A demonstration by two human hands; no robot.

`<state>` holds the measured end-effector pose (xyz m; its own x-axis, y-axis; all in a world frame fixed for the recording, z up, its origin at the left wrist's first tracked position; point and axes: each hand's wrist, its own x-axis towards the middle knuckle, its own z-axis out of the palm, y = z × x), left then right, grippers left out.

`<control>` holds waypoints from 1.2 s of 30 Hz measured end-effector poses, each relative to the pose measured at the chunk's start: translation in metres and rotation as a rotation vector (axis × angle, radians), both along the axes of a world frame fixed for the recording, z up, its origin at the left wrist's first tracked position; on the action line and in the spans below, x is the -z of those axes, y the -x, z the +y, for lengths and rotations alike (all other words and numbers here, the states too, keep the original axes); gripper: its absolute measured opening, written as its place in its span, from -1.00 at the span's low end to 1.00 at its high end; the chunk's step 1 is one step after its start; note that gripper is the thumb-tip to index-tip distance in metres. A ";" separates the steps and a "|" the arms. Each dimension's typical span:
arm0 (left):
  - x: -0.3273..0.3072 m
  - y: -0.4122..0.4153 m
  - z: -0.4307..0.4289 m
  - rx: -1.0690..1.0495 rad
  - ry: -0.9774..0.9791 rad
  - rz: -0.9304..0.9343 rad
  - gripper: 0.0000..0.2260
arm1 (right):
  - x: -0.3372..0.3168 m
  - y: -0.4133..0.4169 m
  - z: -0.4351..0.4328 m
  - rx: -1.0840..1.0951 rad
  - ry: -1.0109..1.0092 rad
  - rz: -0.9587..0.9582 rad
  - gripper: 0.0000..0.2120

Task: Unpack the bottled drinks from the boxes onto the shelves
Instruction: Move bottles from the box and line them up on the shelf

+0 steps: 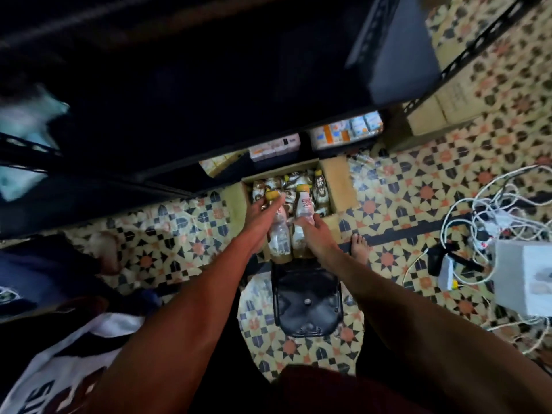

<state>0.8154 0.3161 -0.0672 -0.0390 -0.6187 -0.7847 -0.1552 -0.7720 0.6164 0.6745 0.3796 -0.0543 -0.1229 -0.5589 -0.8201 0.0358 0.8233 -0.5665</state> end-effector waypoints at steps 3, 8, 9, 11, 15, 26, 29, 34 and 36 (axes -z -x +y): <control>-0.038 0.003 0.005 -0.004 0.008 -0.043 -0.21 | -0.041 -0.006 -0.005 -0.005 0.037 -0.034 -0.63; -0.102 0.001 -0.001 -0.060 0.050 -0.001 -0.30 | -0.103 -0.012 -0.020 -0.075 0.111 -0.021 -0.40; -0.114 -0.001 -0.002 -0.067 0.063 0.030 -0.40 | -0.115 -0.011 -0.024 -0.083 0.143 -0.030 -0.53; -0.135 -0.006 -0.011 -0.072 0.107 0.080 -0.55 | -0.137 -0.010 -0.035 -0.135 0.198 -0.012 -0.73; -0.187 -0.012 -0.035 -0.059 0.231 0.101 -0.65 | -0.178 -0.009 -0.065 -0.226 0.311 0.008 -0.73; -0.323 -0.037 -0.097 -0.060 0.587 0.174 -0.72 | -0.296 -0.018 -0.135 -0.341 0.667 -0.061 -0.76; -0.356 -0.044 -0.111 -0.054 0.683 0.183 -0.74 | -0.321 -0.022 -0.153 -0.339 0.766 -0.070 -0.74; -0.396 -0.052 -0.140 -0.072 0.840 0.160 -0.80 | -0.356 -0.024 -0.189 -0.344 0.934 0.027 -0.69; -0.410 -0.052 -0.152 -0.055 0.882 0.149 -0.79 | -0.366 -0.026 -0.202 -0.340 0.972 0.053 -0.66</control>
